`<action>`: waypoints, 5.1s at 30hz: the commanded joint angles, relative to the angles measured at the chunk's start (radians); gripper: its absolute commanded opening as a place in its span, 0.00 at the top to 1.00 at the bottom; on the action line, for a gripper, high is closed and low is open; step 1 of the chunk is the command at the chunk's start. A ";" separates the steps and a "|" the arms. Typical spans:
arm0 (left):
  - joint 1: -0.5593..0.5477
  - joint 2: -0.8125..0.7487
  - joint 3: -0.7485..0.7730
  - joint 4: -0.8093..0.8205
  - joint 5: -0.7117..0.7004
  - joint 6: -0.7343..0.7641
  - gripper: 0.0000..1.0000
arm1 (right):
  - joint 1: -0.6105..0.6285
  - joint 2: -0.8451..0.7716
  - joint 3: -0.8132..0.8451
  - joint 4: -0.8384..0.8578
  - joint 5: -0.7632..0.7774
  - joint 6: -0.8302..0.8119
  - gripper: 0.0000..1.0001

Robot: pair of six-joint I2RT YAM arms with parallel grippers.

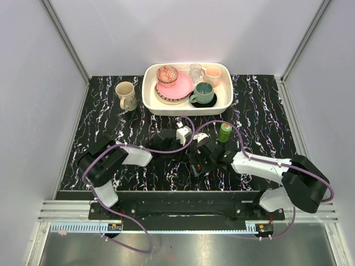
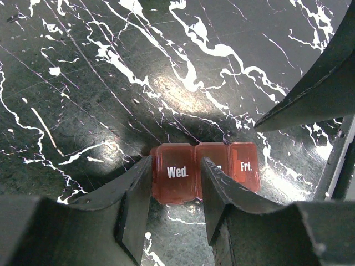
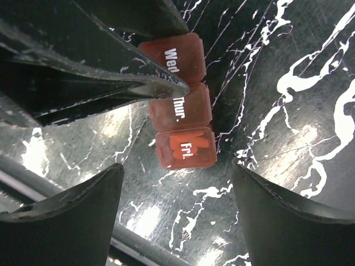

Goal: Sort the pills into containers

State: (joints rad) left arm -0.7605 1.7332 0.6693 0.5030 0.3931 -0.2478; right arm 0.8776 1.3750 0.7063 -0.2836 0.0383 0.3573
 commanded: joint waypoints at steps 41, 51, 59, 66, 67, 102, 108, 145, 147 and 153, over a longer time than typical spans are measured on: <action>0.036 -0.080 0.041 -0.164 0.032 0.002 0.48 | 0.060 0.099 -0.007 0.127 0.095 0.011 0.53; 0.070 -0.115 0.013 -0.136 0.041 -0.021 0.46 | 0.060 0.090 -0.013 0.133 0.092 0.009 0.62; 0.162 -0.222 -0.068 -0.063 0.062 -0.094 0.43 | 0.060 0.081 -0.016 0.136 0.094 0.012 0.63; 0.243 -0.326 -0.181 0.061 0.078 -0.290 0.37 | 0.060 0.026 -0.018 0.135 0.089 0.022 0.65; 0.245 -0.331 -0.192 0.093 0.082 -0.312 0.37 | 0.060 0.016 -0.018 0.133 0.089 0.023 0.65; 0.175 -0.296 -0.275 0.504 0.124 -0.792 0.31 | 0.063 -0.221 0.133 0.012 -0.021 -0.012 0.69; 0.158 -0.288 -0.260 0.494 0.116 -0.786 0.32 | 0.066 -0.223 0.144 0.012 -0.026 -0.014 0.69; 0.124 -0.215 -0.303 0.761 0.115 -0.921 0.88 | 0.073 -0.228 0.168 0.011 -0.035 -0.011 0.30; 0.124 -0.224 -0.301 0.750 0.113 -0.918 0.88 | 0.073 -0.237 0.171 0.012 -0.067 -0.011 0.26; 0.124 -0.250 -0.301 0.723 0.109 -0.912 0.88 | 0.075 -0.287 0.185 0.012 -0.075 0.003 0.22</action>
State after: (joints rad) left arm -0.6334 1.5249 0.3656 1.1610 0.5087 -1.1652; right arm 0.9463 1.1522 0.8394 -0.2878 -0.0216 0.3489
